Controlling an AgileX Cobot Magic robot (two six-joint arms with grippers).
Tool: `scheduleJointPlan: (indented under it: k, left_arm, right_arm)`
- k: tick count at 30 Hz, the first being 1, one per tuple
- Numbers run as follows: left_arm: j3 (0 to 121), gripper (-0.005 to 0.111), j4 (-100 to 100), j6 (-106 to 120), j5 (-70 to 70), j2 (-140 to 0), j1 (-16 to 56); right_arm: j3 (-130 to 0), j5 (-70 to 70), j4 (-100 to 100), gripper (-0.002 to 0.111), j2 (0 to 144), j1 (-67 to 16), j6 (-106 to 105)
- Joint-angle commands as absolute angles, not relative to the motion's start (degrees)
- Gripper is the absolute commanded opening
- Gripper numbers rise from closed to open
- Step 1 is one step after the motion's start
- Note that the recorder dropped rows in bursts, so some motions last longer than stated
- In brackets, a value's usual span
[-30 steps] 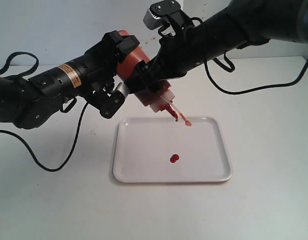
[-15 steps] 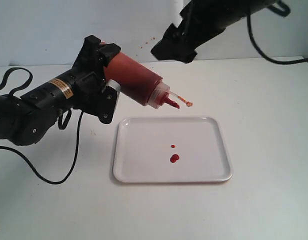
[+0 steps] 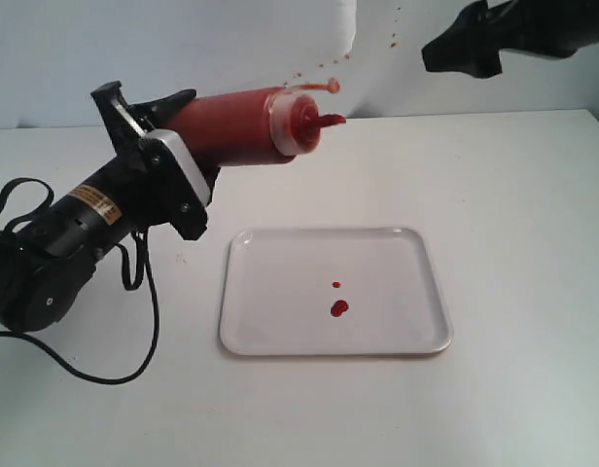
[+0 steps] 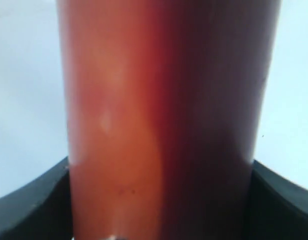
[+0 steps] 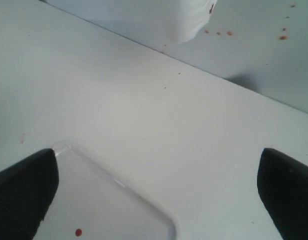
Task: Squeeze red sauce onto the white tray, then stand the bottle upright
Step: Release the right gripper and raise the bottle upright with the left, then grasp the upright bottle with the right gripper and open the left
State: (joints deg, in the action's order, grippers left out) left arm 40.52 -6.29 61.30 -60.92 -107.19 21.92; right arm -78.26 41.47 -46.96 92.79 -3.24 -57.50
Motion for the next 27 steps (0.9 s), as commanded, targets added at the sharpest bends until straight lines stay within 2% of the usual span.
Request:
scheduleJointPlan:
  k: [1,7,13,16,18,23,27]
  left_arm:
    - [39.32,0.0,-4.85,48.56,-67.11,-106.27,21.9]
    - [39.32,0.0,-5.28,31.28,-67.69,-106.27,21.9]
    - [40.26,0.0,-10.26,4.87,-69.96,-106.27,21.9]
    - [41.28,0.0,-13.85,-5.32,-68.62,-106.27,21.9]
    - [41.68,0.0,-16.87,-11.62,-68.28,-106.27,20.45]
    - [41.68,0.0,-23.94,-17.09,-68.53,-106.27,16.19]
    - [43.42,0.0,-29.72,-17.86,-66.75,-106.27,15.93]
  right_arm:
    - [-72.45,40.63,-61.3,0.103,92.47,-2.81,-72.74]
    - [-68.36,41.9,-71.29,0.103,92.47,-6.28,-88.31]
    - [-65.71,32.92,-79.74,0.103,92.9,-18.2,-101.6]
    - [-65.84,25.15,-94.11,0.103,96.22,-23.64,-110.96]
    - [-66.05,28.35,-99.95,0.103,99.17,-24.67,-118.36]
    - [-72.69,37.78,-99.95,0.103,105.63,-24.7,-114.97]
    - [-76.93,38.15,-99.95,0.103,107.92,-26.01,-114.11]
